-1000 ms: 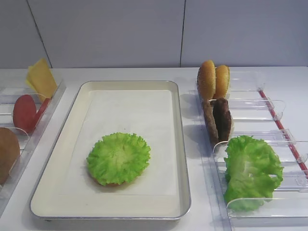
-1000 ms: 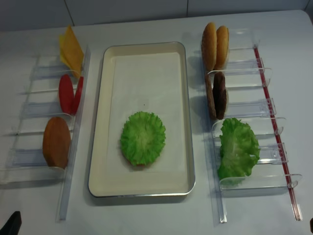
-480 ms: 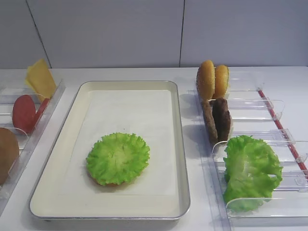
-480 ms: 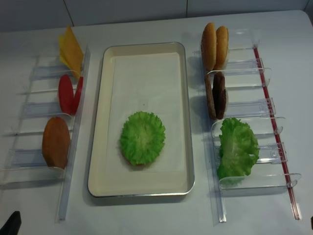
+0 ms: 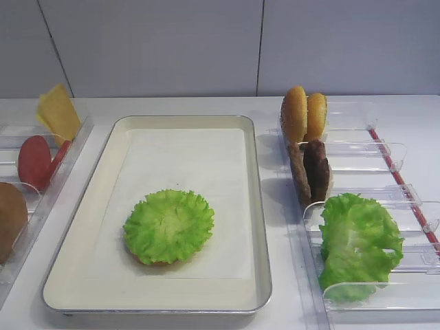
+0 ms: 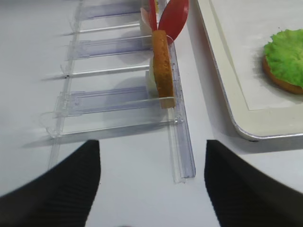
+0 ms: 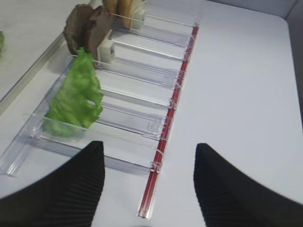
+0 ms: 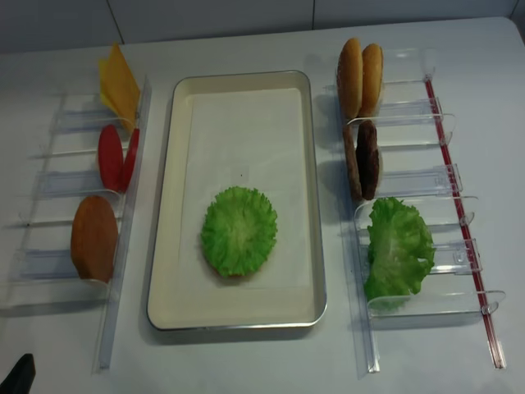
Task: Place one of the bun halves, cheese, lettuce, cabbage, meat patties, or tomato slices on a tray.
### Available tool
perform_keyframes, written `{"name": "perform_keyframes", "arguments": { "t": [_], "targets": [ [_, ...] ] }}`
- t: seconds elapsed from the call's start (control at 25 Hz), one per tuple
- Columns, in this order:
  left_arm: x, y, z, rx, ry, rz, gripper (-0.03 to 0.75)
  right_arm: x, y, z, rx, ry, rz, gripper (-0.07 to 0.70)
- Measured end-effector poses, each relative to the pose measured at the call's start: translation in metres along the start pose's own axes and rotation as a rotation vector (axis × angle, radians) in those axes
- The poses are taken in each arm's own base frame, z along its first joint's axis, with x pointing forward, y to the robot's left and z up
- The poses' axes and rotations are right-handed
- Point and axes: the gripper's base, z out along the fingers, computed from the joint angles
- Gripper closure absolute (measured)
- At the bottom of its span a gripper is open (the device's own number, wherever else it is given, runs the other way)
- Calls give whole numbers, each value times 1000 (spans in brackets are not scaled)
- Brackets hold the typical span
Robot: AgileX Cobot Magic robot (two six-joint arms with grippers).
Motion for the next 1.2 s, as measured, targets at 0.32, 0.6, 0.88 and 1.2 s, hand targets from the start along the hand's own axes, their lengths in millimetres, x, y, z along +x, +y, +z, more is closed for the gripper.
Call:
{"name": "perform_keyframes", "arguments": {
  "t": [0.32,0.6,0.88,1.2],
  "targets": [
    [0,0,0,0,0,0,276,1,1,-1,153,11,95,224],
    [0,0,0,0,0,0,276,1,3,-2,255,17,158,261],
    [0,0,0,0,0,0,277,1,3,-2,263,18,163,290],
    [0,0,0,0,0,0,277,1,3,-2,263,18,163,322]
  ]
}}
